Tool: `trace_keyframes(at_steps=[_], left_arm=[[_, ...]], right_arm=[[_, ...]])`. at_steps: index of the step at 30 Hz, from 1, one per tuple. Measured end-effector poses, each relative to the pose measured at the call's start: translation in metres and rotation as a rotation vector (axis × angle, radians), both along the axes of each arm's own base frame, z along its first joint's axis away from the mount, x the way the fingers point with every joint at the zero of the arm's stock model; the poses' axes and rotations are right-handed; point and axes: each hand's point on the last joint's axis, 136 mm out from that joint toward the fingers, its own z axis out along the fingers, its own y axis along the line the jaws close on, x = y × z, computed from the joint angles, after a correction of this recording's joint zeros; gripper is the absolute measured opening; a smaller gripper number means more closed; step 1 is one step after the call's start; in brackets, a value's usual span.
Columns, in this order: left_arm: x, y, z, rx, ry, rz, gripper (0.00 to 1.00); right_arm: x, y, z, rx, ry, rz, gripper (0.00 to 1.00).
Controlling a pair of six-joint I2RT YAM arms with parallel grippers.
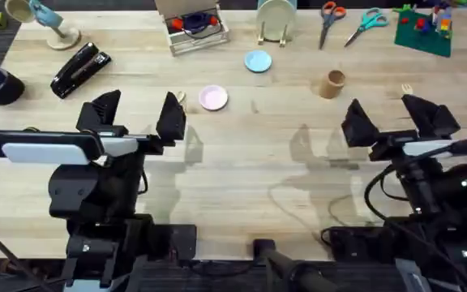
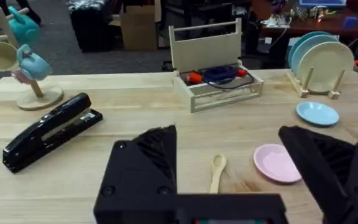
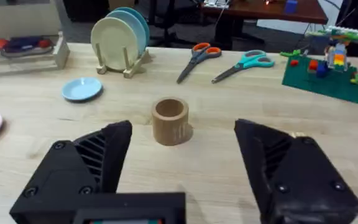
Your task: Pick up a utensil and set it on the pink plate, then put the other utensil in the container.
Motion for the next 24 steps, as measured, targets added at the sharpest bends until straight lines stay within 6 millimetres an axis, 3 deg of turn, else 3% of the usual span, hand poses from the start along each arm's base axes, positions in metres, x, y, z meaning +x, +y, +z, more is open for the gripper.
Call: trace_keyframes(at_steps=[7, 11, 18, 24], left_arm=[[0.0, -0.001, -0.001, 0.0, 0.011, -0.006, 0.993], [-0.006, -0.003, 0.008, 0.0, 0.046, -0.015, 0.993], [-0.04, -0.003, 0.084, 0.0, 0.011, -0.019, 0.993], [-0.076, -0.003, 0.138, -0.001, 0.069, -0.021, 0.993]], right_arm=[[-0.002, 0.001, 0.003, -0.084, 0.006, 0.013, 0.995], [-0.008, 0.002, 0.024, -0.105, 0.0, 0.022, 0.995], [-0.04, 0.0, 0.098, -0.118, -0.024, 0.009, 0.994], [-0.067, -0.003, 0.141, -0.12, 0.078, -0.006, 0.993]])
